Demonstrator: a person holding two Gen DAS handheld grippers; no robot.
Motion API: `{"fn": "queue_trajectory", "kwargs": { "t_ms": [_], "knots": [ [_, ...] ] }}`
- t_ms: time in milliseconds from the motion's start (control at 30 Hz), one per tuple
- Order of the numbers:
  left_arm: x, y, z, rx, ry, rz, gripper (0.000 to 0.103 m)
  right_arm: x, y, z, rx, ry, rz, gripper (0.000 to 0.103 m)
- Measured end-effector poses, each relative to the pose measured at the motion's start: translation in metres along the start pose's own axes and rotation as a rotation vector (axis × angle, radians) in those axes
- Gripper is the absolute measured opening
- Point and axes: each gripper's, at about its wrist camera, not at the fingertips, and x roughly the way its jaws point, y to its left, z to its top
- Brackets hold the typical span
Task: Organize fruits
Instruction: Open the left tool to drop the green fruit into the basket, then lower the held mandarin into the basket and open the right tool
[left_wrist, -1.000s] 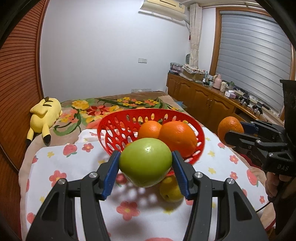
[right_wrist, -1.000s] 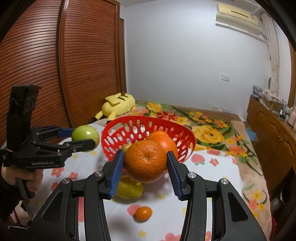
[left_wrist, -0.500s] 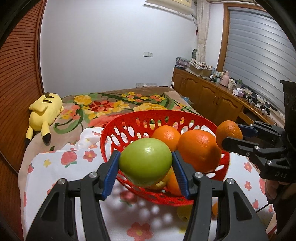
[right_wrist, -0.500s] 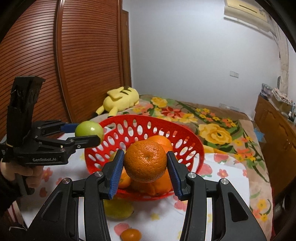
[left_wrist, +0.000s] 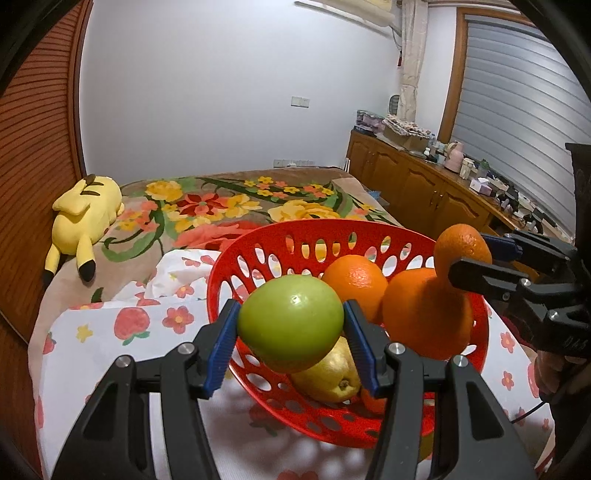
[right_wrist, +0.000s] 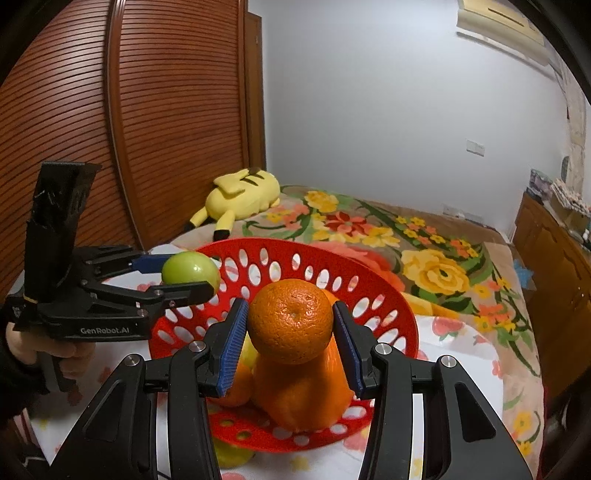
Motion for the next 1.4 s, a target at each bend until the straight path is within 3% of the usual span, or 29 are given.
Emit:
{"fn": "queue_trajectory", "kwargs": {
  "t_ms": [567,867,1400],
  "knots": [
    [-0.008,0.009,0.001,-0.009,-0.036,-0.046,0.06,0.025,-0.007,0.008,-0.006,0.041,-0.017,0.047],
    [-0.024,0.025,0.007,-0.026,-0.082,-0.01,0.06,0.035,-0.002,0.011,-0.01,0.059,-0.007,0.047],
    [-0.026,0.039,0.004,-0.043,-0.086,0.022,0.061,0.052,0.014,0.014,-0.023,0.094,0.038,0.047]
  ]
}}
